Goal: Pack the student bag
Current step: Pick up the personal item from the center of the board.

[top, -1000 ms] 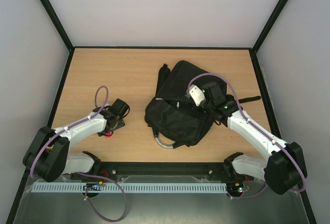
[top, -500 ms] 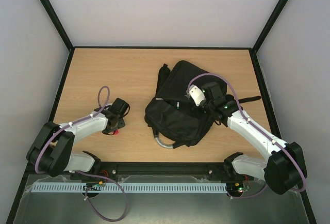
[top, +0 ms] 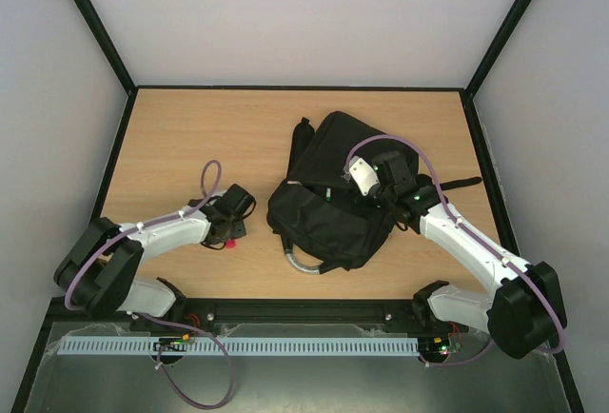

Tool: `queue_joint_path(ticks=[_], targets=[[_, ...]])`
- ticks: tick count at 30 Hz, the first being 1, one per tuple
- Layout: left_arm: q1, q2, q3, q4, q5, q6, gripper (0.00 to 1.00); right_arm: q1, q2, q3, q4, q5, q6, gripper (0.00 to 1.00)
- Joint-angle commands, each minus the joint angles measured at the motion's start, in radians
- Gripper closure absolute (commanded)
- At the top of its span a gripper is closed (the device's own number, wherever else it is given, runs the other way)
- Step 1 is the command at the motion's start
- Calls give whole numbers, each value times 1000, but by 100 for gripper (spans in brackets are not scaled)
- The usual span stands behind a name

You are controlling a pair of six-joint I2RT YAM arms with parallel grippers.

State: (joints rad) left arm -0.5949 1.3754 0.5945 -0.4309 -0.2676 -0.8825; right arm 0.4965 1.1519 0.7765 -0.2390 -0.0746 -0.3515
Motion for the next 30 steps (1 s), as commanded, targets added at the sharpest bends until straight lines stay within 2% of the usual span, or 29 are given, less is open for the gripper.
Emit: queue_joint_path(ticks=[1,6,12,14,17,26,30], targets=[[-84,56,39,-9,41,-32,70,-1,-8,4,-20,-44,0,99],[-153,46,106,-84,19,-78,76,-1,-10,6,-22,-42,6,99],[-174,-142,209,-191,-8,-68,86,-1,-29,30,-35,-46,30,99],[-180,-210,229,-151,46,-5,90,-1,-37,43,-51,-53,36,99],[-210,-263,234,-9,190,79,94,-1,-52,61,-65,-72,37,99],[-387,-45,415,196,402,183,96,-1,-25,185,-143,-87,43,99],[-431,91,506,229,441,183,96,-2,-31,159,-103,-81,65,99]])
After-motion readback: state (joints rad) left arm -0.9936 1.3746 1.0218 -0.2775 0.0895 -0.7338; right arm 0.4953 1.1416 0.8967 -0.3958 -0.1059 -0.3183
